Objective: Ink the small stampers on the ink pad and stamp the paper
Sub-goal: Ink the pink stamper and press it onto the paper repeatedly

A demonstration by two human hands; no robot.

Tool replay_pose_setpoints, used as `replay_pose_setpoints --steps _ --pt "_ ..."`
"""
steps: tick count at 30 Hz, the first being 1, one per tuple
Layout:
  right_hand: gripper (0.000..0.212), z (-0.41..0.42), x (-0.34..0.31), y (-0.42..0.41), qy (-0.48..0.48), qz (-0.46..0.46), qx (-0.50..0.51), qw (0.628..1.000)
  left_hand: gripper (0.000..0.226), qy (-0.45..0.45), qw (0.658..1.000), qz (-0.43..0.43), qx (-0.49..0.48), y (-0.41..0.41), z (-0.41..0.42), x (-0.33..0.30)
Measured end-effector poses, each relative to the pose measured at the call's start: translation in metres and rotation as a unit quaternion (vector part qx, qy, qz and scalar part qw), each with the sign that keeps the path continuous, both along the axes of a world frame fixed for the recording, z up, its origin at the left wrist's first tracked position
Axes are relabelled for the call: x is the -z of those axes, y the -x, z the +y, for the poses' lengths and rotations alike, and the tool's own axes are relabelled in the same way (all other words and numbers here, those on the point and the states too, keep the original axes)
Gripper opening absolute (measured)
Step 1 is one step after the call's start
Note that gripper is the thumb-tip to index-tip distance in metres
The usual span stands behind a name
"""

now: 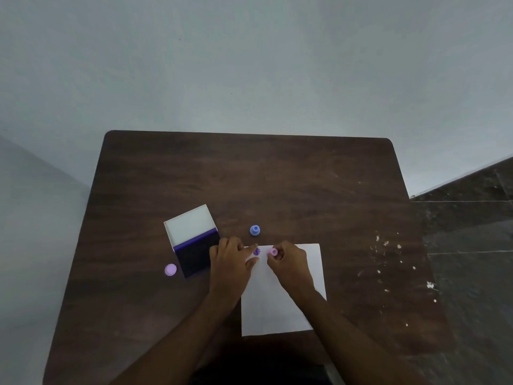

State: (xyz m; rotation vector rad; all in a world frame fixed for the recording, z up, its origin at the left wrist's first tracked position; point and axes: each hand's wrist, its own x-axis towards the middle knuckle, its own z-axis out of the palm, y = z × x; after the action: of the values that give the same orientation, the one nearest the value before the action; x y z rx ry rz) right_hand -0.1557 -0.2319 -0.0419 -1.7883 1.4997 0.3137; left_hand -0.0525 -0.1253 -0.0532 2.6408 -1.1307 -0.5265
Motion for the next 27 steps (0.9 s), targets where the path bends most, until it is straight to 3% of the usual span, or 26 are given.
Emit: replay_pose_setpoints --steps 16,27 --pt "0.047 -0.004 0.012 -0.011 -0.082 0.027 -0.025 0.996 0.048 -0.038 0.999 0.004 -0.037 0.0 -0.01 0.005" --pt "0.039 -0.003 0.018 -0.009 -0.039 0.027 -0.027 0.999 0.045 -0.037 0.999 -0.001 -0.029 0.001 -0.005 0.004"
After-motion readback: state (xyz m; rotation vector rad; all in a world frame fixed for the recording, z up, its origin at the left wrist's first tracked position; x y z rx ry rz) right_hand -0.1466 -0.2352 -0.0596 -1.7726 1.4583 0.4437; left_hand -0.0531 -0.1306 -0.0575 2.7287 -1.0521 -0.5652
